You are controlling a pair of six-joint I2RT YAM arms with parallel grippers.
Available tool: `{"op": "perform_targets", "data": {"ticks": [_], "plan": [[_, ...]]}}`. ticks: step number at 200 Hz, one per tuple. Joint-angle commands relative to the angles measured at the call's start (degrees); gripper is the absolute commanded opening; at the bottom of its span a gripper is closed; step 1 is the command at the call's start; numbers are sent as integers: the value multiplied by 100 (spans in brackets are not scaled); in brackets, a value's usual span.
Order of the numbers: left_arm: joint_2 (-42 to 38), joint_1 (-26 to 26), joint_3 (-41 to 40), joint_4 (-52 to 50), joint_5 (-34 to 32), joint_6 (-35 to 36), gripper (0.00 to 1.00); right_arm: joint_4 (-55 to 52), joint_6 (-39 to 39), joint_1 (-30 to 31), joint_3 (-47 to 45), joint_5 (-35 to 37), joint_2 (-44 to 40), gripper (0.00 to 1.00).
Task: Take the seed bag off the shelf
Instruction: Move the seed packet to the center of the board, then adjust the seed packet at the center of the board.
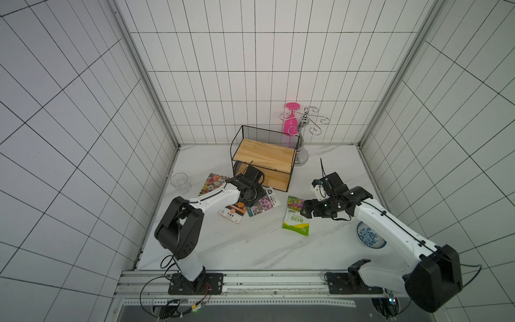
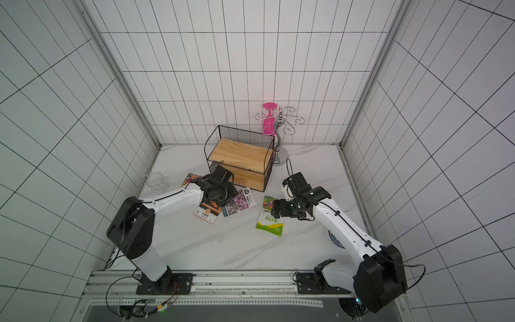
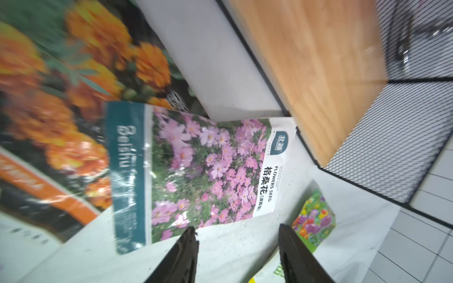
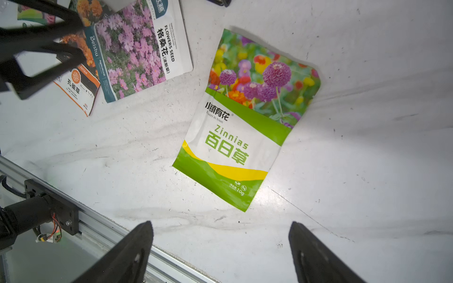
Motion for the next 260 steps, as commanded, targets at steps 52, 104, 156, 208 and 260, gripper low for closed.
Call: {"op": "perform_targets", "data": {"ticks": [52,104,156,208,260], "plan": [[-358,1138,-613,-535,-195,911,51,957,-152,1106,1155,129,1764,56],[-118,1336,-802,-442,-257,856,52,1798,-215,1540,2317,229,3318,56],[325,1424,-829,-360,-270,881,52,1987,-170,1878,3198,786,4345,56],[586,1579,-1020,-285,-250,815,52,1985,28,1945,3402,1154,4875,56],[542,1860,-1076,-311,-232,992,52,2020,-65,1975,2698,1143,4796,56]]}}
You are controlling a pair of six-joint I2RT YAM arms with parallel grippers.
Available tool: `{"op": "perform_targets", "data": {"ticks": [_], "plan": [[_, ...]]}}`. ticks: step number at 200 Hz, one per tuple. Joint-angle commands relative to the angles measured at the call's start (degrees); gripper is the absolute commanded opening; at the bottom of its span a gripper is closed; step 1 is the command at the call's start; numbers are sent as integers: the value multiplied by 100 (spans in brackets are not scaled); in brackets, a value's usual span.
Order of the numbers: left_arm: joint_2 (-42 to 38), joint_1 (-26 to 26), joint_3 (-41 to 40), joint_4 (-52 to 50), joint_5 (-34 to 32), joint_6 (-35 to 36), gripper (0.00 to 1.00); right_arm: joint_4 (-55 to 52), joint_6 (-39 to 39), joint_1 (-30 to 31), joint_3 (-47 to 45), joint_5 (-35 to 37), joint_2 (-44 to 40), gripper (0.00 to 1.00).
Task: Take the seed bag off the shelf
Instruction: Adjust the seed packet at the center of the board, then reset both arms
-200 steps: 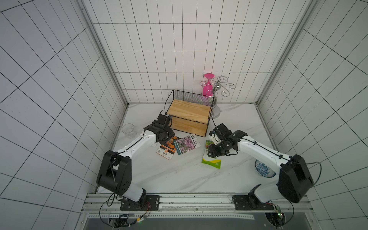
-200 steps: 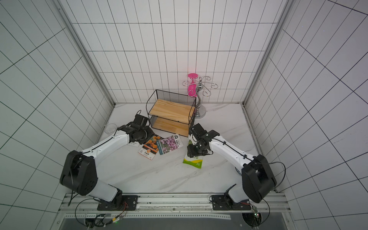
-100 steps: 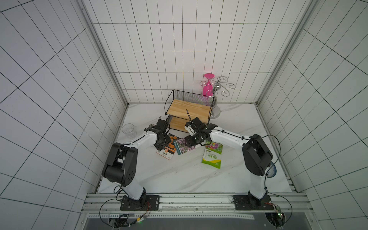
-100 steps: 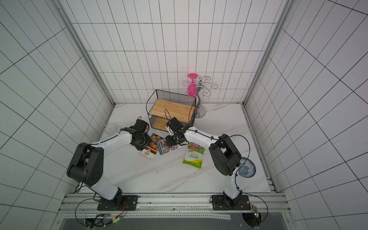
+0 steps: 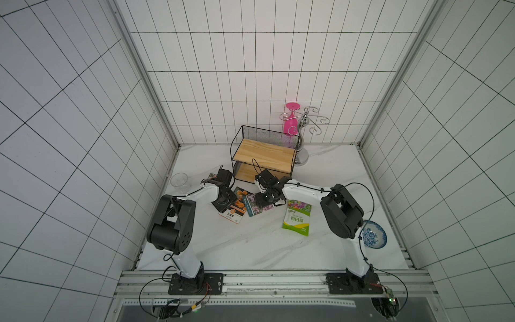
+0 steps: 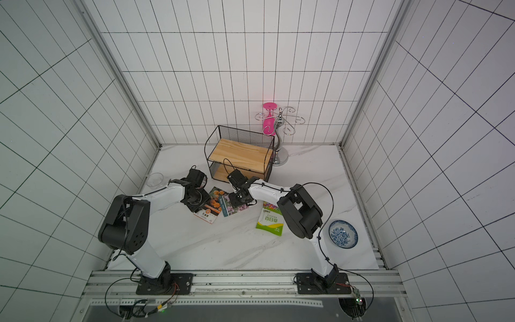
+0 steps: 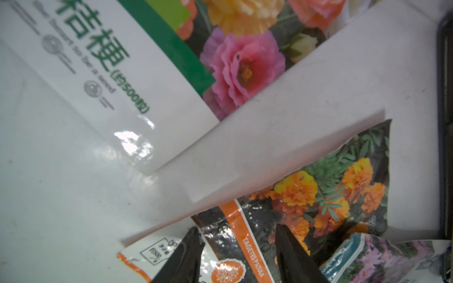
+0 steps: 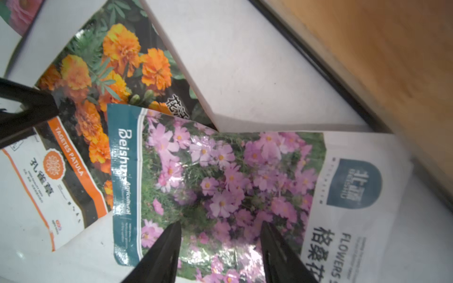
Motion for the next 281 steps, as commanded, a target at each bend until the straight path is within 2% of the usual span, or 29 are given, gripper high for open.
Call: {"op": "perform_targets", "data": {"ticks": [1,128,151,164,171,181,189,199,221,244,264,281], "plan": [[133,138,-165,-18,-138,176,52,-27,-11,52,-417,102,-87,56],[-61,352,-82,-83,-224,390,52,-254,-403,52,-1389,181,-1069,58],[-395,351,-61,-14,-253,467,52,-302,-429,50,-1372,154,-1406,61],[-727,340,21,-93,-443,511,63,-400,-450,45,-1255,171,-1606,71],[-882,337,127,-187,-546,601,75,-505,-468,44,-1143,200,-1702,80],[-1037,343,343,-405,-668,749,96,-676,-486,35,-987,264,-1845,92],[-1124,343,543,-636,-836,872,98,-815,-495,21,-879,330,-1990,100],[-1244,346,758,-902,-1049,1021,98,-947,-473,-27,-811,398,-2209,99],[-1567,345,1022,-1286,-1477,1386,98,-1145,-242,-319,-946,452,-2840,99],[-1924,398,984,-1397,-1847,1683,98,-1378,27,-874,-1376,435,-3633,99],[-2195,570,653,-1141,-2080,1906,98,-1553,52,-1512,-1891,461,-4266,99],[-2405,854,180,-522,-2127,2108,98,-1497,-68,-2264,-2378,472,-4712,99]]}}
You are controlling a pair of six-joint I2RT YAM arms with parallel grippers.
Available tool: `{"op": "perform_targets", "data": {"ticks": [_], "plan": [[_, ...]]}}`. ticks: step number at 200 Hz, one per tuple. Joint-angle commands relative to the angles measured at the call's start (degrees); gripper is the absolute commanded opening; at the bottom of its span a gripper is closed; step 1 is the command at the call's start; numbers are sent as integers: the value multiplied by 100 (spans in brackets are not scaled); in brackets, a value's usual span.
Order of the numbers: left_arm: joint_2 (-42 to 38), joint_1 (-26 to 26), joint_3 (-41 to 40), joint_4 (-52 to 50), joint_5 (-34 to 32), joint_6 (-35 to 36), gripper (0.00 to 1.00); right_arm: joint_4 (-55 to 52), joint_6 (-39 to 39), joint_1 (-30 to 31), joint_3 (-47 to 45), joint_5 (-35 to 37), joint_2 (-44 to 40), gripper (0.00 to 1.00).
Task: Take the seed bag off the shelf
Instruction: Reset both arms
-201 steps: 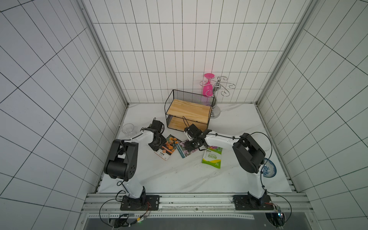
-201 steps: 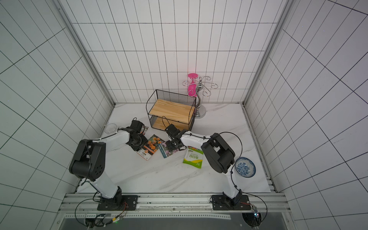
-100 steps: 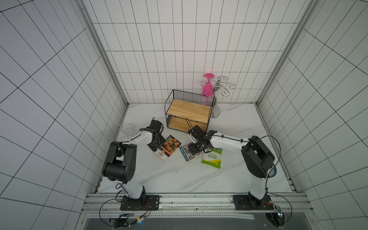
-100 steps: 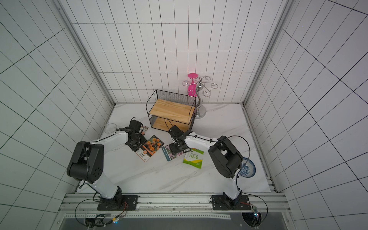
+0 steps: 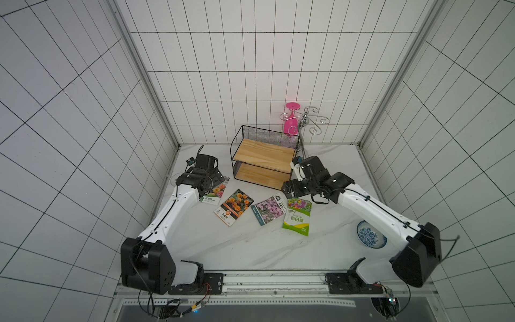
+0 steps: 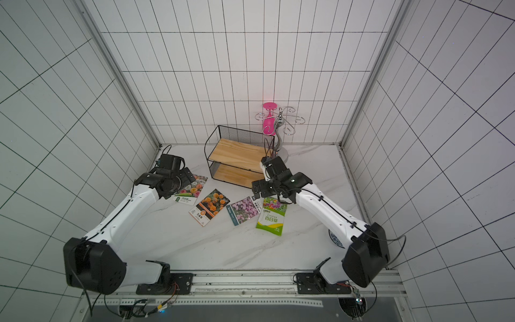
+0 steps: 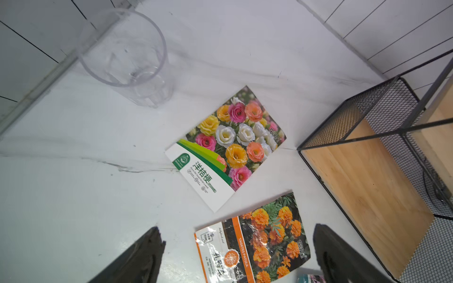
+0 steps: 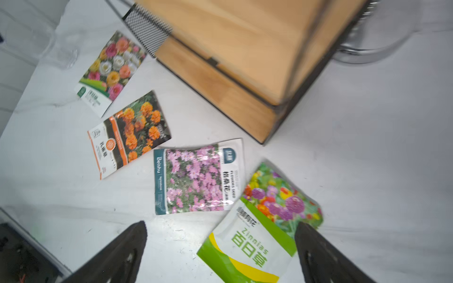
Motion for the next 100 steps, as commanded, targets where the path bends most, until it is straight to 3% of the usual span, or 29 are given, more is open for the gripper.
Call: {"op": "perform_targets", "data": {"ticks": [1,33,62,100], "plan": [[-224,331,-573,500,-408,475,98,-429,19,-841,-692,163,-464,99],[-498,1021,-2043,2978,147,817,98,561,-497,-2240,-1406,515,-690,99],[-308,1118,-2853,4952,112,1352,98,1937,-818,-3129,-1848,763,-328,99],[143,1152,-2329,5071,-124,2425,99,2818,-728,-3919,-1926,425,694,99]]}}
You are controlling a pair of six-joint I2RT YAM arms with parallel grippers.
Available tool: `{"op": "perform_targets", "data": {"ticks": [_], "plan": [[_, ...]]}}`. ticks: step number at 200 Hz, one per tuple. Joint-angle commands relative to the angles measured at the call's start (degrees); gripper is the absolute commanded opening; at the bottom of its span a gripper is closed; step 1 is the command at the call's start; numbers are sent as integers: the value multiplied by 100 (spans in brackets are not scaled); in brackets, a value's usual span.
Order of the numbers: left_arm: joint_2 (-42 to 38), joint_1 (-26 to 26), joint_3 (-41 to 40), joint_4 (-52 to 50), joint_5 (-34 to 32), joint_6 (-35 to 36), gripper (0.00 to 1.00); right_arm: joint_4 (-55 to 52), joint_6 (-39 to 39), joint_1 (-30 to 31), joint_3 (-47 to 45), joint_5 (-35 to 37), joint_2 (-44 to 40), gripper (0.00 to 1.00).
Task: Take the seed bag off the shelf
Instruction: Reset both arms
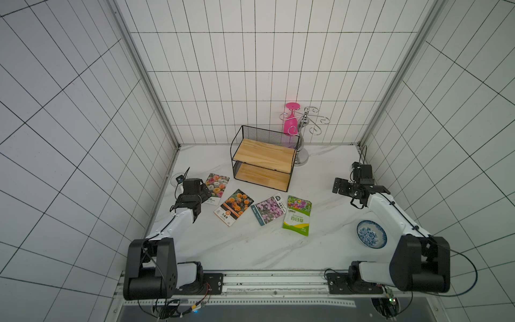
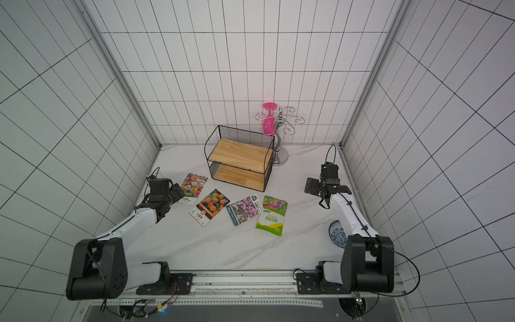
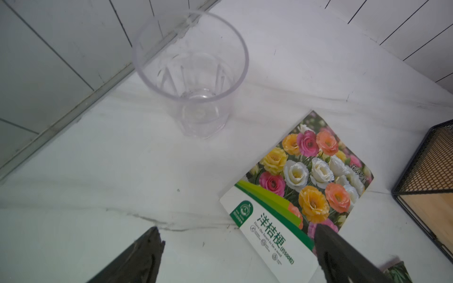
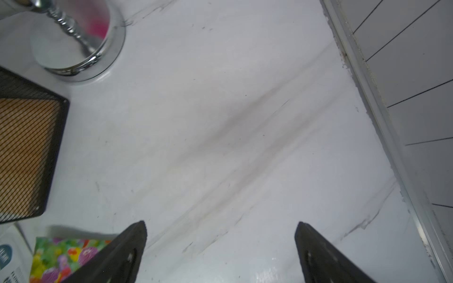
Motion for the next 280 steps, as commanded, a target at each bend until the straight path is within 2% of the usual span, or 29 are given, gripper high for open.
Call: {"op": "perform_targets", "data": {"ticks": [1,23,49,70,94,114,127,141,164,185,202,223,234,244,254,263,280], "plan": [[144,29,352,1053,-153,927,99,929,-144,-308,-162,-117,469,99],[186,40,230,1553,12,1274,99,1385,-233,-304,-171,-224,743,99],[296,56,149,1624,135,1298,99,1334,-223,-306,114,-201,956,99],[193,56,128,1565,305,1168,99,720,-50,-249,526,-859,836,99],[112,59,190,1195,404,1077,99,-238,84,481,835,-1034,414,99],[-40,55,158,997,446,1039,99,-1037,361,1262,923,-852,172,99],[-120,55,125,968,433,1125,99,-1205,654,1539,740,-710,57,100],[-199,55,-19,1199,356,1289,99,-774,836,1524,241,-455,-134,100],[-181,137,-488,2224,485,1455,99,348,512,1118,-485,-169,-360,100],[181,345,-760,2958,885,1141,99,934,245,483,-664,90,-200,100],[503,418,-916,3584,976,964,99,1322,50,80,-572,-82,76,98],[677,425,-746,3542,1111,1217,99,2411,-509,52,-713,-44,330,97],[835,428,-803,3944,1120,1312,99,2818,-823,63,-774,37,585,97],[1038,463,-760,4078,1233,1329,99,3085,-868,29,-870,131,824,97],[1112,461,-681,4040,1523,1472,99,3810,-958,-15,-1170,98,985,96],[1105,442,-599,3809,1852,1660,98,3861,-1065,-45,-1165,51,982,95],[1160,182,-991,4551,1754,1969,98,4154,-972,-92,-1311,100,1024,96]]}}
